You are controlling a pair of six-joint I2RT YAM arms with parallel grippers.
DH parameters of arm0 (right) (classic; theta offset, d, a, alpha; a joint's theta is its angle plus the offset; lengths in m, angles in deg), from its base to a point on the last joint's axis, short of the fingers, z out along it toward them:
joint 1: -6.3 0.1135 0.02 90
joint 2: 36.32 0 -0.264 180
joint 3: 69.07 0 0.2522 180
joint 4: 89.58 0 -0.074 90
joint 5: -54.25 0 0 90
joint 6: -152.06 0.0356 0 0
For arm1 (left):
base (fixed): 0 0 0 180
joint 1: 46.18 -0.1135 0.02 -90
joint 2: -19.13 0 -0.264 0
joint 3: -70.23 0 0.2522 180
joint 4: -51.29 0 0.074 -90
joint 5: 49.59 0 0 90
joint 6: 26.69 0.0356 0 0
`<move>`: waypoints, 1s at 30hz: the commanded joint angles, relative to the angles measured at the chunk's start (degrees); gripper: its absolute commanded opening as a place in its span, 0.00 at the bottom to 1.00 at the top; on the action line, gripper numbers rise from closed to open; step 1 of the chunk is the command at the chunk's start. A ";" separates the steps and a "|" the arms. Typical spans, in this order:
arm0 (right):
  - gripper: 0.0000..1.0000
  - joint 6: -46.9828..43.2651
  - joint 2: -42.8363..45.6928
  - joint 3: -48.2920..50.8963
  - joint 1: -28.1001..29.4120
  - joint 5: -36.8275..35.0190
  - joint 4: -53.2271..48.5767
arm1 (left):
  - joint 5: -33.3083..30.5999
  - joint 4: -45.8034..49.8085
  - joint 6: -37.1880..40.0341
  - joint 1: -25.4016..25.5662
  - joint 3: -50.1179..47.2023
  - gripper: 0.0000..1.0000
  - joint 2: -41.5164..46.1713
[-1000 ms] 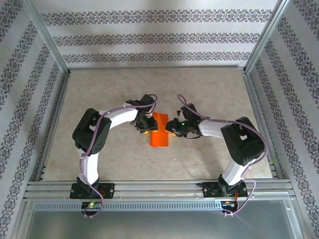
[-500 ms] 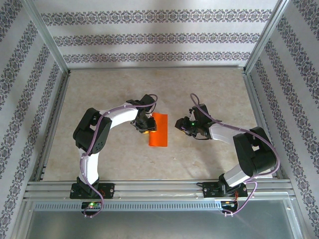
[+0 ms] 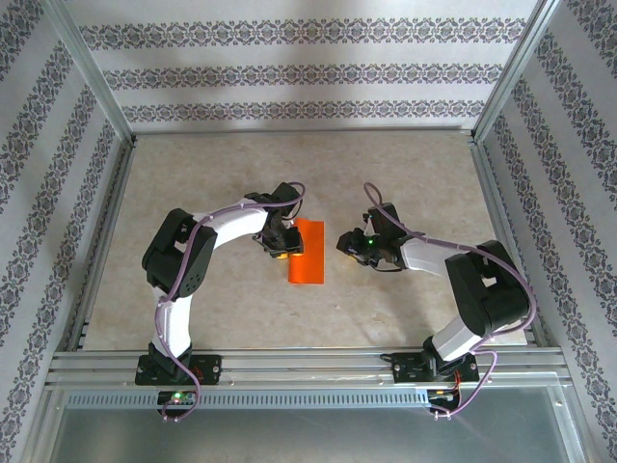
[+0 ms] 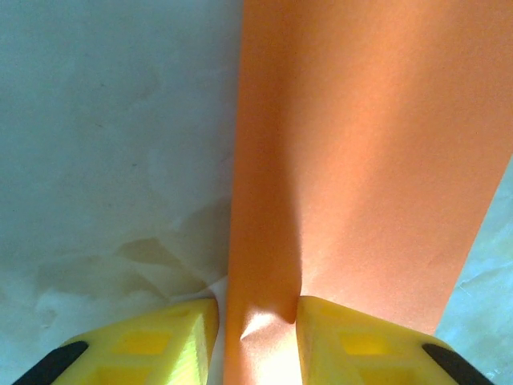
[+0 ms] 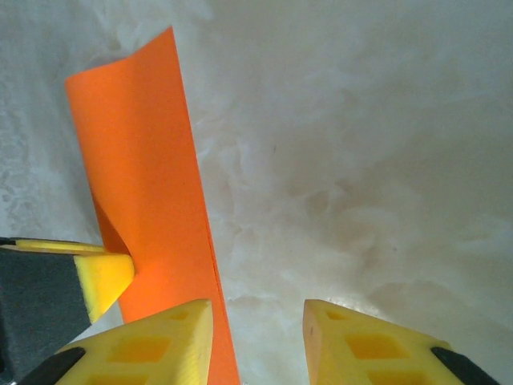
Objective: Fold a paper plane with a square sheet of paper (pick it up from the middle)
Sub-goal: Hold the square sheet of paper at the center of the table.
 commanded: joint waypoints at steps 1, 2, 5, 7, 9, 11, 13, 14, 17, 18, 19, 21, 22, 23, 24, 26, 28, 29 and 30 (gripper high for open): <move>0.35 -0.55 -1.34 -1.78 1.20 1.22 0.98 | -2.12 0.84 -0.91 0.05 -0.92 0.34 -4.46; 0.35 -0.42 -1.58 -1.99 1.56 1.43 1.15 | -2.13 0.87 -1.07 0.05 -0.92 0.34 -4.54; 0.35 -0.65 -2.23 -2.84 2.77 2.12 1.52 | -2.22 1.17 -1.35 0.09 -0.92 0.34 -4.86; 0.34 -0.77 -2.75 -3.59 3.72 2.61 1.70 | -2.21 1.22 -1.42 0.08 -1.00 0.34 -4.97; 0.31 -1.04 -3.53 -4.64 4.66 3.19 1.78 | -2.02 1.08 -1.44 0.06 -1.05 0.34 -5.08; 0.29 -1.15 -4.80 -5.95 5.43 3.81 1.79 | -1.97 1.12 -1.27 0.06 -1.26 0.34 -5.16; 0.25 -1.05 -6.18 -7.31 6.00 4.23 1.57 | -2.05 1.06 -1.17 0.05 -1.36 0.34 -5.16; 0.24 -0.90 -6.98 -8.01 6.26 4.42 1.48 | -2.00 1.12 -1.09 0.06 -1.44 0.34 -5.21; 0.20 -0.50 -9.26 -10.08 7.02 4.78 0.80 | -1.92 1.04 -1.00 0.08 -1.54 0.34 -5.33; 0.19 -0.45 -9.97 -10.78 7.27 4.71 0.44 | -1.94 1.13 -1.00 0.05 -1.51 0.34 -5.34; 0.18 -0.42 -10.73 -11.40 7.54 4.62 -0.07 | -1.94 1.17 -1.00 0.07 -1.54 0.34 -5.34; 0.16 -0.33 -11.99 -12.32 7.92 4.51 -0.74 | -1.92 1.17 -0.98 0.05 -1.56 0.34 -5.42; 0.15 -0.24 -12.88 -12.82 8.11 4.60 -1.00 | -1.95 1.18 -0.93 0.05 -1.59 0.34 -5.43; 0.14 -0.17 -13.58 -13.21 8.29 4.69 -1.20 | -1.88 1.17 -0.92 0.05 -1.54 0.34 -5.42; 0.13 -0.23 -14.03 -13.41 8.42 4.85 -1.29 | -2.01 1.28 -0.89 0.06 -1.60 0.34 -5.43; 0.12 -0.22 -14.85 -13.84 8.64 4.96 -1.50 | -2.04 1.13 -0.91 0.09 -1.70 0.34 -5.42; 0.12 -0.45 -15.33 -14.08 8.83 4.03 -2.60 | -1.88 1.12 -0.89 0.05 -1.69 0.34 -5.51; 0.12 -0.66 -15.58 -14.04 8.89 3.46 -3.18 | -1.89 1.10 -0.87 0.05 -1.63 0.34 -5.52; 0.11 -0.81 -15.77 -13.92 8.84 3.02 -3.58 | -1.81 1.07 -0.90 0.09 -1.63 0.34 -5.52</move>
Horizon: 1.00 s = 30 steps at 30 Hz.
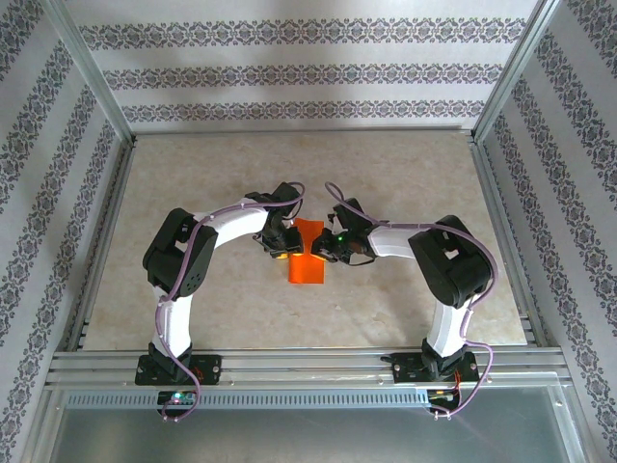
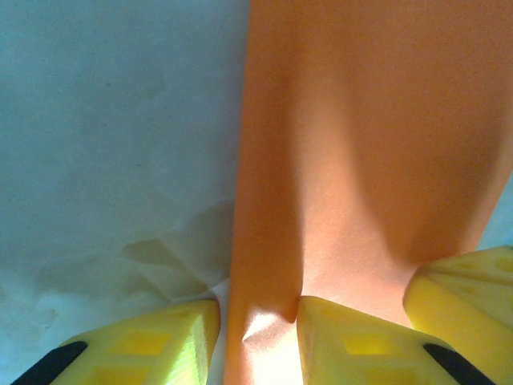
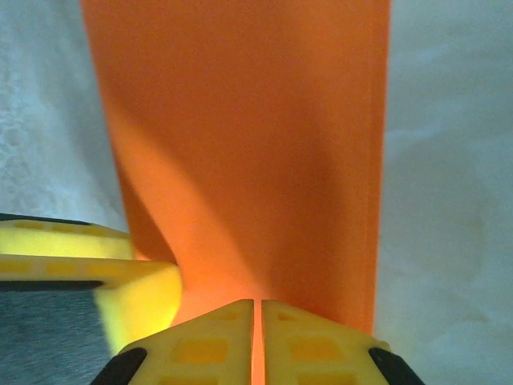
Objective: Fold a paper plane with a square sheet of paper (pick it up from the middle)
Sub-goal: Hold the square sheet of paper at the center of the table.
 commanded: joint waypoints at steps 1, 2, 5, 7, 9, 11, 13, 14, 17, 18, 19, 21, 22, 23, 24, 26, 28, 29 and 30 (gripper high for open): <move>0.11 -0.75 -1.20 -1.06 0.52 -1.52 -2.92 | -1.85 0.75 -0.22 0.05 -2.03 0.34 -5.14; 0.11 -1.00 -1.49 -0.86 0.54 -2.06 -3.56 | -1.83 0.72 -0.29 0.06 -2.04 0.34 -5.06; 0.11 -1.38 -2.67 -0.12 0.57 -3.42 -5.28 | -1.87 0.80 -0.20 0.05 -1.96 0.34 -4.84; 0.10 -1.72 -3.47 0.43 0.50 -4.54 -6.70 | -1.89 1.01 -0.22 0.07 -1.56 0.34 -4.26; 0.10 -2.11 -4.25 0.91 0.57 -5.30 -7.76 | -1.91 1.81 -0.13 0.05 -0.64 0.35 -3.05; 0.09 -2.35 -5.00 1.48 0.54 -5.85 -8.33 | -2.61 3.03 0.20 -0.03 0.93 0.36 -0.79; 0.09 -2.58 -5.62 1.67 0.49 -6.07 -8.54 | -4.44 4.09 0.45 -0.24 2.31 0.38 1.97; 0.09 -2.73 -5.88 1.67 0.48 -6.08 -8.55 | -5.41 4.42 0.49 -0.51 2.82 0.40 3.44; 0.09 -2.84 -6.46 1.54 0.49 -6.47 -8.87 | -7.12 4.33 0.40 -1.21 3.15 0.41 7.23; 0.09 -2.90 -6.58 1.41 0.46 -6.63 -9.13 | -6.86 3.56 0.31 -1.38 2.99 0.41 8.26; 0.09 -2.93 -6.68 1.33 0.53 -6.77 -9.35 | -6.17 2.55 0.29 -1.36 2.73 0.41 8.96; 0.08 -2.98 -6.96 1.14 0.48 -7.19 -9.83 | -1.66 -1.49 -0.22 -1.37 1.82 0.39 9.88; 0.08 -3.00 -7.13 1.01 0.48 -7.28 -10.13 | 1.63 -3.77 -0.71 -1.36 1.30 0.38 9.82; 0.08 -3.03 -7.44 0.77 0.48 -7.54 -10.83 | 4.78 -6.28 -1.72 -1.39 0.77 0.36 9.48; 0.08 -3.12 -7.76 0.48 0.49 -7.78 -11.69 | 7.54 -8.83 -2.64 -1.42 0.09 0.34 8.92; 0.08 -3.32 -8.50 -0.29 0.55 -8.04 -13.46 | 10.72 -11.88 -4.19 -1.38 -0.99 0.29 7.72; 0.08 -3.31 -9.06 -0.42 0.54 -8.53 -14.51 | 11.52 -12.34 -4.57 -1.37 -1.47 0.25 6.18; 0.08 -3.33 -9.25 -0.42 0.49 -8.67 -14.83 | 11.29 -11.99 -4.48 -1.43 -1.59 0.23 5.41; 0.07 -3.46 -9.42 -0.44 0.48 -8.85 -15.23 | 10.89 -11.27 -4.20 -1.36 -1.56 0.21 4.73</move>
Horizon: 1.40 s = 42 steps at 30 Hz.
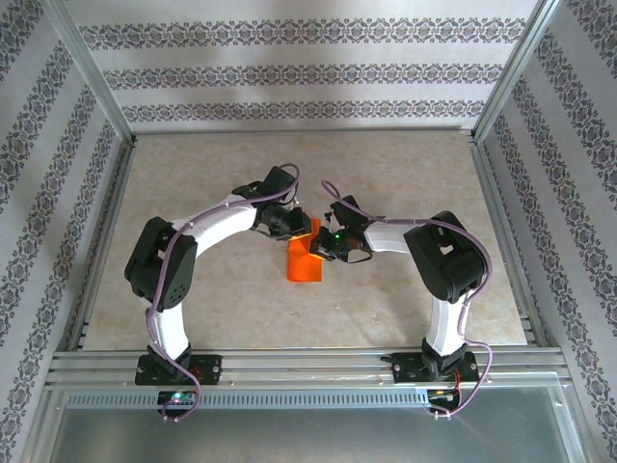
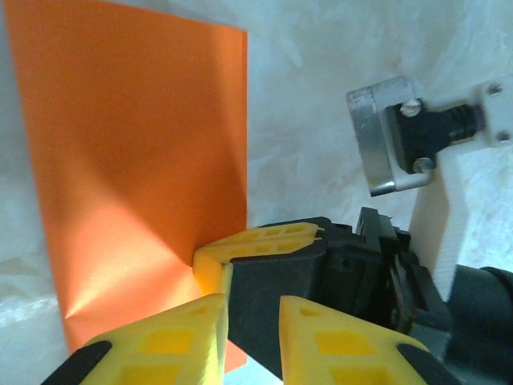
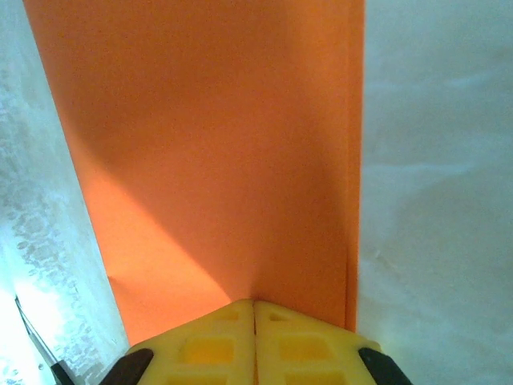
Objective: Fold a paper plane with a square sheet of paper (pick it up from the middle)
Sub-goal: Hold the square sheet of paper at the center of the table, then first fold the square sheet of paper in half at the center of the table.
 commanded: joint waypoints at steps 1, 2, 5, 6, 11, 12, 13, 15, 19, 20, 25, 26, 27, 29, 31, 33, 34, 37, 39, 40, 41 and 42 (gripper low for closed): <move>0.07 -1.73 -6.45 3.05 0.53 -9.52 -12.13 | 2.66 -1.37 -1.03 -0.46 -1.21 0.19 -3.24; 0.07 -1.90 -6.54 3.03 0.50 -9.76 -12.57 | 2.10 -0.69 -0.80 -0.50 -1.20 0.18 -3.79; 0.07 -2.47 -6.48 3.04 0.50 -10.41 -13.35 | -0.26 0.48 -0.59 -0.58 -1.71 0.16 -5.11; 0.07 -2.53 -6.40 3.03 0.49 -10.64 -13.60 | -0.72 0.20 -0.56 -0.60 -2.11 0.15 -5.34; 0.07 -2.80 -6.35 3.04 0.42 -11.03 -13.97 | -0.30 -1.10 -0.36 -1.12 -3.27 0.15 -6.52; 0.07 -2.86 -6.30 3.05 0.42 -11.04 -14.12 | -0.40 -1.03 -0.04 -1.20 -3.47 0.15 -6.83; 0.07 -2.84 -6.39 3.04 0.41 -11.17 -14.25 | -0.53 -0.93 0.23 -1.35 -3.65 0.15 -7.09; 0.07 -3.12 -6.58 3.01 0.39 -11.45 -14.67 | -0.74 -1.95 1.00 -1.88 -4.82 0.15 -7.41; 0.07 -4.05 -6.80 2.78 0.41 -13.13 -16.61 | 2.15 -6.27 2.67 -3.41 -8.41 0.15 -7.34; 0.07 -4.34 -6.96 2.73 0.41 -13.67 -17.22 | 2.35 -6.50 3.59 -3.97 -9.00 0.15 -7.04; 0.07 -5.51 -7.48 2.51 0.41 -15.36 -19.15 | 3.45 -8.34 6.99 -7.42 -12.58 0.16 -5.70; 0.07 -5.65 -7.57 2.64 0.40 -15.73 -19.34 | 3.71 -8.52 7.73 -8.22 -13.33 0.16 -5.53; 0.07 -5.77 -7.65 2.69 0.41 -16.15 -19.56 | 4.08 -8.61 8.59 -8.96 -14.16 0.16 -5.35; 0.07 -6.11 -7.83 2.67 0.50 -17.06 -20.13 | 4.87 -8.72 10.20 -10.28 -15.28 0.16 -4.89; 0.06 -6.52 -7.97 2.26 0.67 -18.17 -21.07 | 5.20 -8.21 11.59 -11.58 -15.93 0.17 -4.08; 0.06 -6.81 -7.78 2.03 0.83 -18.99 -21.55 | 5.34 -6.99 12.47 -12.73 -15.56 0.17 -2.64; 0.06 -6.90 -7.84 1.93 0.85 -19.20 -21.79 | 5.34 -6.38 12.74 -12.92 -15.22 0.17 -1.67; 0.06 -7.01 -7.67 1.63 1.07 -19.69 -22.10 | 6.94 -5.96 10.93 -12.69 -14.20 0.17 2.04; 0.06 -6.84 -7.66 1.47 1.20 -19.41 -22.00 | 8.70 -8.48 7.56 -11.61 -14.84 0.17 4.63; 0.06 -6.75 -7.66 1.50 1.27 -19.39 -21.95 | 8.76 -9.45 6.14 -10.94 -15.34 0.17 5.50; 0.06 -6.66 -7.65 1.39 1.36 -19.24 -21.92 | 8.74 -10.59 4.51 -9.93 -15.81 0.17 6.06; 0.06 -6.57 -7.75 1.35 1.38 -19.06 -21.85 | 8.93 -11.84 2.91 -8.90 -16.30 0.17 6.12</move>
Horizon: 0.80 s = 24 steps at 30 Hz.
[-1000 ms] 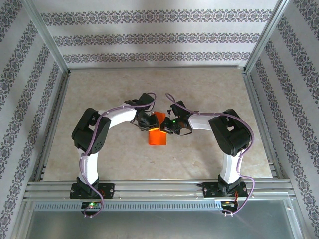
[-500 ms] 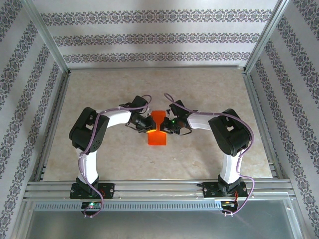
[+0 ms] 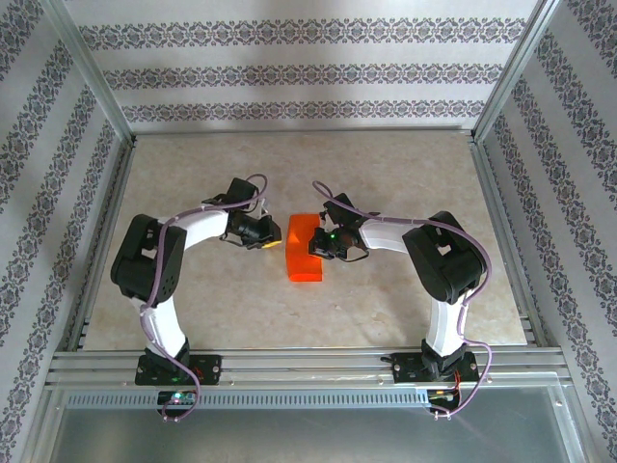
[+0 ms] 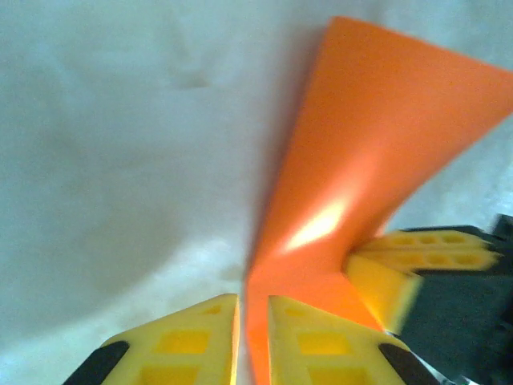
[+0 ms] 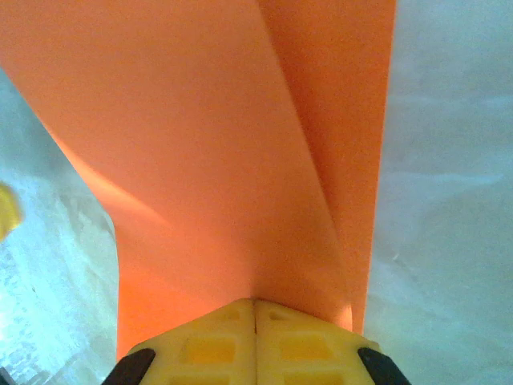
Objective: Fold a paper plane with a square sheet of paper (pick it up from the middle)
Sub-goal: First fold the square sheet of paper in half at the center of the table.
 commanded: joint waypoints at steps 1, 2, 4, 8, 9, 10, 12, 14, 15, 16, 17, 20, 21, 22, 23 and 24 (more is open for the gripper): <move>0.06 -0.87 -7.25 4.65 -0.13 -13.43 -15.08 | 0.03 -3.18 -5.79 3.61 -1.61 0.17 2.43; 0.06 -0.69 -7.33 4.77 -0.14 -13.05 -14.83 | 0.08 -4.08 -7.32 4.68 -1.81 0.17 1.78; 0.06 -0.36 -7.58 4.99 -0.14 -12.64 -14.45 | 0.31 -5.28 -9.16 6.36 -1.92 0.17 0.26; 0.06 -0.01 -8.08 5.44 -0.09 -12.20 -13.80 | 0.18 -5.16 -10.64 7.45 -2.06 0.16 -3.31; 0.06 0.04 -8.21 5.43 -0.04 -12.11 -13.74 | 0.40 -5.06 -10.80 7.42 -2.38 0.16 -3.92; 0.06 0.03 -8.22 5.52 -0.04 -12.14 -13.71 | 0.74 -4.75 -10.59 7.41 -2.72 0.16 -4.59; 0.06 0.04 -8.28 5.61 0.02 -12.14 -13.65 | 0.02 -1.82 -8.74 7.37 -2.67 0.16 -5.59; 0.06 -0.10 -8.46 5.54 0.05 -12.19 -13.81 | -1.27 0.79 -6.71 7.19 -3.16 0.16 -5.85; 0.06 -0.10 -8.48 5.62 0.02 -12.19 -13.78 | -1.77 1.59 -5.89 6.90 -3.86 0.16 -5.61; 0.06 -0.14 -8.60 5.59 0.05 -12.24 -13.80 | -1.92 2.29 -5.13 6.50 -4.44 0.16 -5.36; 0.06 -0.05 -8.69 5.62 0.04 -12.27 -13.88 | -2.13 3.33 -4.12 5.75 -5.32 0.16 -4.92; 0.06 -0.06 -8.92 5.74 0.05 -12.80 -14.05 | -3.60 6.09 -1.33 2.55 -7.88 0.16 -2.39; 0.06 -0.05 -8.88 5.76 0.04 -12.96 -14.03 | -3.89 6.94 -0.59 1.40 -8.35 0.16 -1.32; 0.06 -0.05 -8.95 5.73 0.05 -13.06 -14.16 | -3.85 7.43 -0.18 0.79 -8.40 0.16 -0.35; 0.06 -0.05 -9.00 5.70 0.09 -13.15 -14.16 | -3.77 7.93 0.10 0.54 -7.97 0.16 0.79; 0.06 -0.05 -8.96 5.77 0.05 -13.20 -14.16 | -3.29 8.17 -0.01 0.70 -7.22 0.16 1.81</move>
